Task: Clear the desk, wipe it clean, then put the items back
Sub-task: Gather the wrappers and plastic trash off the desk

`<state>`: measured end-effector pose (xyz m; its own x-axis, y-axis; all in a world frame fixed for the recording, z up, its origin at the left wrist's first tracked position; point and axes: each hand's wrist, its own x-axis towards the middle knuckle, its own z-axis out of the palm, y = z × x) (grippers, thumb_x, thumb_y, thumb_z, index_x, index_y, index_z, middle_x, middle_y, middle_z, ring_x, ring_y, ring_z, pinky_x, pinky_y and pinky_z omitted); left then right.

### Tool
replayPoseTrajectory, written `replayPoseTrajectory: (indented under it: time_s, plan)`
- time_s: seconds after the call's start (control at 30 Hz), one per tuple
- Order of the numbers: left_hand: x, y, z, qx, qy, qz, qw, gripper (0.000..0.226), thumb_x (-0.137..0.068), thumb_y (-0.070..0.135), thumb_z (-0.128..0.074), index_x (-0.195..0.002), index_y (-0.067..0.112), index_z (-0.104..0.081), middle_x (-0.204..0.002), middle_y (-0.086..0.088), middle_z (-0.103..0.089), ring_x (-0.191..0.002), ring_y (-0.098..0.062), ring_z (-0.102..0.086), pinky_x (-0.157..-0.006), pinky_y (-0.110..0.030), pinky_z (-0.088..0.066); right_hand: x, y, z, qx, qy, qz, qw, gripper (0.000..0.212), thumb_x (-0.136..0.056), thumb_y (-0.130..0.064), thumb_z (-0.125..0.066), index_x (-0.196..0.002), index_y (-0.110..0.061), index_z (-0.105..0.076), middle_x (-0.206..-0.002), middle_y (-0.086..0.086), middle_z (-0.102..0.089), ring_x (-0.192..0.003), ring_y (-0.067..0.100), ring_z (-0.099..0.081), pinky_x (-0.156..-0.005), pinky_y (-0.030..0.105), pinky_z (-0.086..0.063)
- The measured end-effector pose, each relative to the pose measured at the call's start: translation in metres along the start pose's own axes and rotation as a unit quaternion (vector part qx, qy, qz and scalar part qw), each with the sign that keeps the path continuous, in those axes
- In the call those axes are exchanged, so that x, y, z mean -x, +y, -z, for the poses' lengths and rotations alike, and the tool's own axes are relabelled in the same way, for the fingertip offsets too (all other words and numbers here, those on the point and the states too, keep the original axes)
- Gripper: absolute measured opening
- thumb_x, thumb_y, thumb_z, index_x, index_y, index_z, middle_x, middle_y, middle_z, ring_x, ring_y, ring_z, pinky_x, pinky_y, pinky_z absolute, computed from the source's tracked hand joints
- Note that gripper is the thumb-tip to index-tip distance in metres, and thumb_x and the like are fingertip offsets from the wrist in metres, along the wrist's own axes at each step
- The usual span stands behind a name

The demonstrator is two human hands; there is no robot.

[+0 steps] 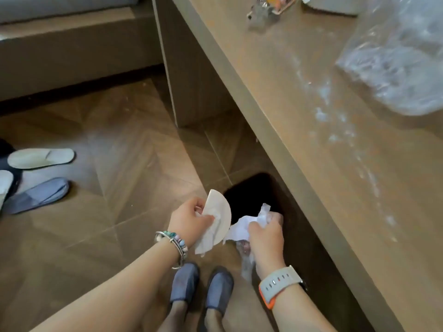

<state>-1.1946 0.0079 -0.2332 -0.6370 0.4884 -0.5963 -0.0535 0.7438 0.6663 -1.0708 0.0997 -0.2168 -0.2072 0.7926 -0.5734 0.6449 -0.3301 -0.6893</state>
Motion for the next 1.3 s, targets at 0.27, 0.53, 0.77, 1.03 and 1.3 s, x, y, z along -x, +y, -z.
replayPoseTrajectory:
  time_s: [0.27,0.53,0.77,1.03,1.3]
  plan:
    - [-0.098,-0.049,-0.114,-0.031,-0.068,0.045,0.996,0.023,-0.084,0.032,-0.058,-0.103,0.019,-0.053,-0.090,-0.001,-0.057,-0.073,-0.017,-0.056,-0.058,-0.025,-0.043,-0.106,0.103,-0.020,-0.014,0.054,-0.104,0.993,0.018,-0.087,0.002,-0.051,-0.101,-0.008,-0.057,-0.089,0.009,-0.060,-0.073,0.021,-0.059,-0.042,0.016,-0.045]
    - [-0.156,-0.060,-0.177,-0.155,-0.141,0.081,0.974,0.039,-0.098,0.033,-0.034,-0.126,0.007,-0.043,-0.120,-0.017,-0.056,-0.110,-0.034,-0.055,-0.084,-0.037,-0.042,-0.168,0.132,-0.021,-0.101,0.039,-0.234,0.966,0.028,-0.091,-0.018,-0.057,-0.115,-0.005,-0.053,-0.104,0.015,-0.058,-0.086,0.025,-0.058,-0.070,0.035,-0.047]
    - [-0.172,-0.059,-0.186,-0.147,-0.159,0.053,0.975,0.038,-0.100,0.027,-0.037,-0.132,0.007,-0.044,-0.130,-0.018,-0.052,-0.118,-0.034,-0.051,-0.094,-0.035,-0.041,-0.184,0.135,-0.017,-0.240,0.009,-0.266,0.933,0.061,-0.096,-0.050,-0.040,-0.143,-0.011,-0.035,-0.147,0.014,-0.038,-0.133,0.031,-0.038,-0.104,0.044,-0.036]
    - [-0.137,-0.053,-0.142,-0.261,-0.138,-0.029,0.955,0.024,-0.094,0.027,-0.039,-0.106,0.013,-0.054,-0.105,-0.011,-0.062,-0.090,-0.030,-0.059,-0.076,-0.033,-0.047,-0.142,0.102,-0.019,-0.075,0.005,-0.200,0.977,0.011,-0.096,-0.017,-0.050,-0.088,-0.013,-0.058,-0.116,0.016,-0.056,-0.100,0.031,-0.055,-0.099,0.048,-0.044]
    - [-0.047,0.019,-0.017,-0.397,-0.046,-0.101,0.911,0.029,-0.096,0.035,-0.035,-0.113,0.018,-0.052,-0.115,-0.004,-0.062,-0.103,-0.027,-0.060,-0.085,-0.034,-0.047,-0.047,0.005,-0.011,0.078,-0.063,-0.062,0.993,0.028,-0.093,-0.022,-0.053,-0.119,-0.013,-0.057,-0.114,0.003,-0.058,-0.105,0.019,-0.053,-0.090,0.026,-0.041]
